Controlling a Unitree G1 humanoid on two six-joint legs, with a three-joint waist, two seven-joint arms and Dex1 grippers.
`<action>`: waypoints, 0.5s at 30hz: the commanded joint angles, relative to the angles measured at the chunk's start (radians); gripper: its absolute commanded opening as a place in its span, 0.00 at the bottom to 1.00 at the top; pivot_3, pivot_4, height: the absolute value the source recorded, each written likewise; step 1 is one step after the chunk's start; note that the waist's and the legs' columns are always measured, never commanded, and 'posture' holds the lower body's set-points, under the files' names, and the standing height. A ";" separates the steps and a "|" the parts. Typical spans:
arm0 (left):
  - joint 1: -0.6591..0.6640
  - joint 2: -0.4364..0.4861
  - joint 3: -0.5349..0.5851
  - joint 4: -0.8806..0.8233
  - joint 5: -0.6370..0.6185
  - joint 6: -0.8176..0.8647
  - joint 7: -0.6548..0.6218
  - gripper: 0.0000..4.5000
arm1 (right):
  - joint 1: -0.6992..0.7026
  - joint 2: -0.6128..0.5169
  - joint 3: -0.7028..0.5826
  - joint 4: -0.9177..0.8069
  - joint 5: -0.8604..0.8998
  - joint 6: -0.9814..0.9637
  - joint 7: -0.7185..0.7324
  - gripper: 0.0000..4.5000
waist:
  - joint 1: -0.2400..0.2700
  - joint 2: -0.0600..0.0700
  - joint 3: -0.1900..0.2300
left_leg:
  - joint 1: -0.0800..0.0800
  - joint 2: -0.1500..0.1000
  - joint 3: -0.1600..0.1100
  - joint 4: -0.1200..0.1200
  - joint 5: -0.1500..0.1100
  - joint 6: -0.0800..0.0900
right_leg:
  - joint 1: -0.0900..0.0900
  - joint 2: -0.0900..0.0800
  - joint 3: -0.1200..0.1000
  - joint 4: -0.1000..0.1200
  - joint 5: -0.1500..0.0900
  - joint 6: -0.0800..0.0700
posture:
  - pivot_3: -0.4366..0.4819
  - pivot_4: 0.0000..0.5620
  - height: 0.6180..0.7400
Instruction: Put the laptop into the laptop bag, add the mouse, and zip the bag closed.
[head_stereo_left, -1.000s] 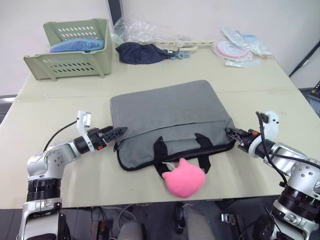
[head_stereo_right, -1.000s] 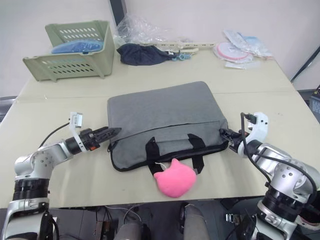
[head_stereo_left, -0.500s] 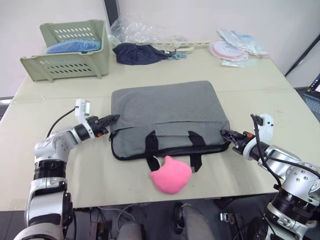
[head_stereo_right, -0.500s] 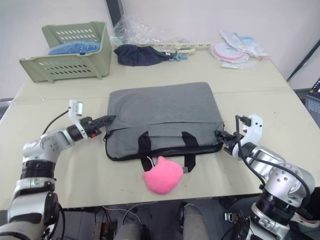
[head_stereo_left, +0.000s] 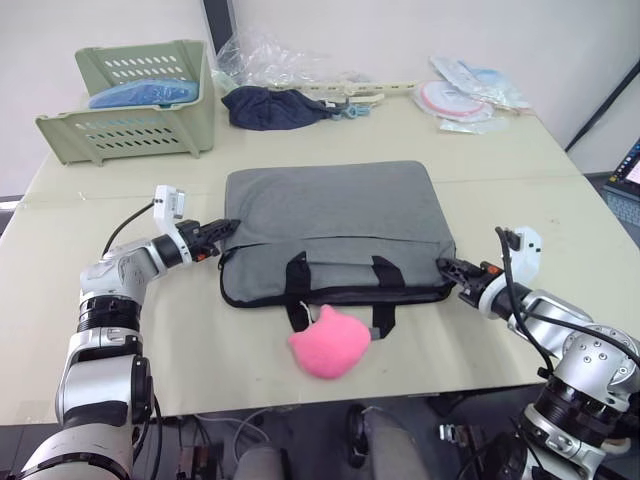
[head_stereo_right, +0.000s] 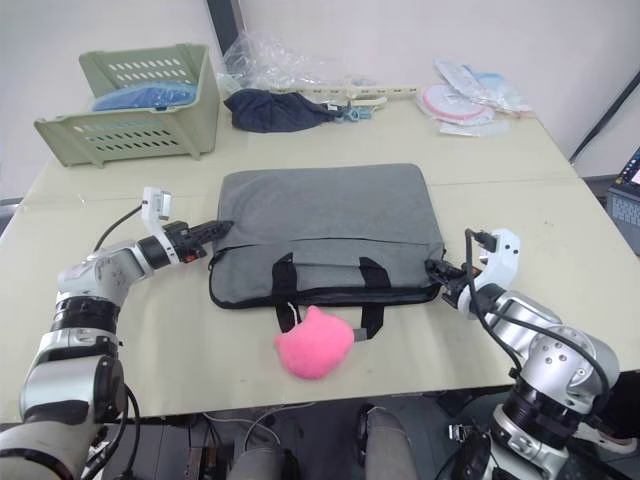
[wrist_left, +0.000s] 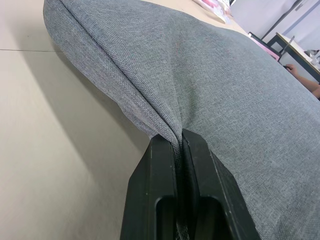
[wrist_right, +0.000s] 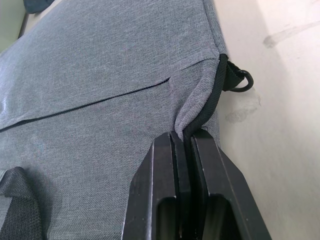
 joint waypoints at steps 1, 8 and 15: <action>-0.023 -0.010 -0.012 -0.004 0.007 -0.014 -0.035 0.01 | -0.010 0.021 0.054 -0.001 0.041 0.010 0.016 0.00 | -0.001 0.000 0.000 | 0.000 0.000 0.000 0.000 0.000 0.000 | 0.000 0.000 0.000 0.000 0.000 0.000 | 0.48 0.27 1.00; -0.022 -0.008 -0.008 -0.006 0.018 -0.016 -0.055 0.70 | -0.002 0.007 0.084 0.004 0.035 -0.011 0.026 0.19 | -0.002 0.000 0.000 | 0.000 0.000 0.000 0.000 0.000 0.000 | 0.000 0.000 0.000 0.000 0.000 0.000 | 0.48 0.27 1.00; -0.002 0.009 -0.016 -0.009 0.041 -0.016 -0.038 1.00 | 0.015 -0.023 0.091 -0.011 0.042 -0.034 0.028 0.98 | -0.003 0.000 0.000 | 0.000 0.000 -0.001 0.001 0.000 0.000 | 0.000 0.000 0.000 0.001 0.000 0.000 | 0.48 0.27 1.00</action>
